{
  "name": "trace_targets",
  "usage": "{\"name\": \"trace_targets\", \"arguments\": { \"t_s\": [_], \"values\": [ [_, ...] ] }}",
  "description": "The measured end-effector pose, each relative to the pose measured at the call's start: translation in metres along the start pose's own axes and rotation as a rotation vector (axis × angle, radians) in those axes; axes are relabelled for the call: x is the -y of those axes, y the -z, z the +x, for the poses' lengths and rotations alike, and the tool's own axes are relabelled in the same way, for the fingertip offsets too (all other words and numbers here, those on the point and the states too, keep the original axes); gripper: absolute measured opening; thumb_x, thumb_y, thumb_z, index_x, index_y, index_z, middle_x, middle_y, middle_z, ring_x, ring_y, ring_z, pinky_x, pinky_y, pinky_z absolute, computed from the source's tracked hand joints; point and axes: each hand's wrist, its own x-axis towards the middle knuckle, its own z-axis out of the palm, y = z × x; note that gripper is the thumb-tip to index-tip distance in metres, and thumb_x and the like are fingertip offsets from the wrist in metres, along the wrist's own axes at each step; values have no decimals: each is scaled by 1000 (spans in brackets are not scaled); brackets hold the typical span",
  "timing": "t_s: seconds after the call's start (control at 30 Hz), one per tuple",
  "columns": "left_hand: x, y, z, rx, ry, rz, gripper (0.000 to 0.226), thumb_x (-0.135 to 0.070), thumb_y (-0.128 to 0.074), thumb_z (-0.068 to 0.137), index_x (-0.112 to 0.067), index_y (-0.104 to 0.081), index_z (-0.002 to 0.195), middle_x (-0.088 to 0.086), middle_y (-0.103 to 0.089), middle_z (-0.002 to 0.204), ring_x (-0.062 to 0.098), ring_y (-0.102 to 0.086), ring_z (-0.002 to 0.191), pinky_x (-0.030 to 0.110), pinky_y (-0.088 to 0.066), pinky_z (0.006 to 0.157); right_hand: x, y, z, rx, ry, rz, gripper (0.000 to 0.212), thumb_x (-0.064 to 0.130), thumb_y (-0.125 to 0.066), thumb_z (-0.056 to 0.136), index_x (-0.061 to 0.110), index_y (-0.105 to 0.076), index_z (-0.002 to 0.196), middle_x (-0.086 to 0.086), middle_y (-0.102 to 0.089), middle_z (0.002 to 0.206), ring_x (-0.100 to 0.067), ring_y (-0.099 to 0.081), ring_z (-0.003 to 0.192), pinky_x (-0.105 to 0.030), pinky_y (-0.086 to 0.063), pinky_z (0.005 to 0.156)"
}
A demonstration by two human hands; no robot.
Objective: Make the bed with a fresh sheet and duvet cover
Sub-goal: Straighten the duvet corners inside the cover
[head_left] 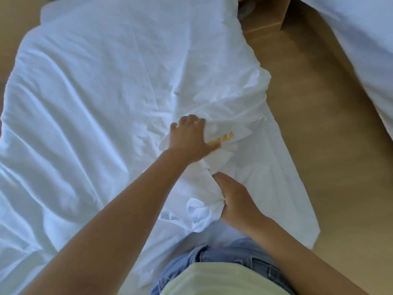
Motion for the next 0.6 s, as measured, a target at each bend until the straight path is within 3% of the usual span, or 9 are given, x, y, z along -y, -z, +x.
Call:
{"name": "trace_targets", "arguments": {
  "t_s": [0.03,0.1,0.2,0.3,0.33,0.43,0.5,0.53,0.6],
  "values": [
    [-11,-4,8,105,-67,123,84,-67,-61,74,-18,-37,138,6,-42,136,27,-38,127,45,-28,105,-1,1,0,-1,3,-41,22,8,-67,76,9,-59,96,-4,-56,81,-21,-54,73,-35,-49,63],
    [-23,-19,22,277,-81,301,92,-60,-69,71,-15,-29,140,7,-42,132,29,-42,124,47,-31,105,-5,3,1,-12,-12,-111,26,-3,-66,71,5,-57,94,-7,-55,81,-25,-54,72,-42,-49,62],
    [-19,-33,35,299,-36,354,63,-28,-64,85,-11,-31,136,11,-47,129,30,-51,118,39,-43,97,-8,13,3,-83,-73,-124,25,-13,-59,66,-2,-56,88,-6,-51,75,-25,-49,65,-43,-48,58],
    [-4,-24,42,197,68,-13,38,-18,-50,92,-7,-40,127,16,-56,122,34,-54,114,38,-43,87,-6,27,2,-217,-162,-35,11,-7,-55,70,3,-53,74,5,-40,64,-11,-34,56,-19,-33,50],
    [1,-14,44,157,113,-195,31,-19,-50,92,-5,-44,120,17,-58,117,35,-55,111,36,-43,83,-5,31,3,-252,-201,3,18,-7,-56,73,9,-50,68,7,-40,63,-8,-35,54,-15,-30,49],
    [22,21,42,42,218,-800,16,-24,-60,89,-9,-53,89,9,-57,86,25,-58,78,25,-44,58,3,41,10,-328,-240,96,45,-8,-59,78,26,-35,59,11,-36,52,-2,-41,47,-11,-30,44],
    [46,37,39,-58,363,-1153,19,-27,-64,85,-13,-52,82,9,-56,82,21,-57,69,23,-47,55,9,43,17,-348,-245,101,46,-6,-58,80,27,-33,60,12,-35,50,-1,-40,43,-10,-29,41],
    [63,38,37,-106,448,-1227,19,-28,-62,85,-12,-52,84,11,-57,87,24,-57,73,28,-50,61,9,42,20,-352,-254,79,45,-5,-58,81,27,-33,61,12,-36,50,-3,-38,43,-12,-30,41],
    [88,29,27,-130,608,-1145,15,-23,-51,90,-9,-54,95,15,-60,99,28,-59,85,35,-53,67,9,38,28,-344,-265,-21,38,-2,-58,80,23,-35,64,7,-40,53,-6,-36,49,-16,-29,43]
  ]
}}
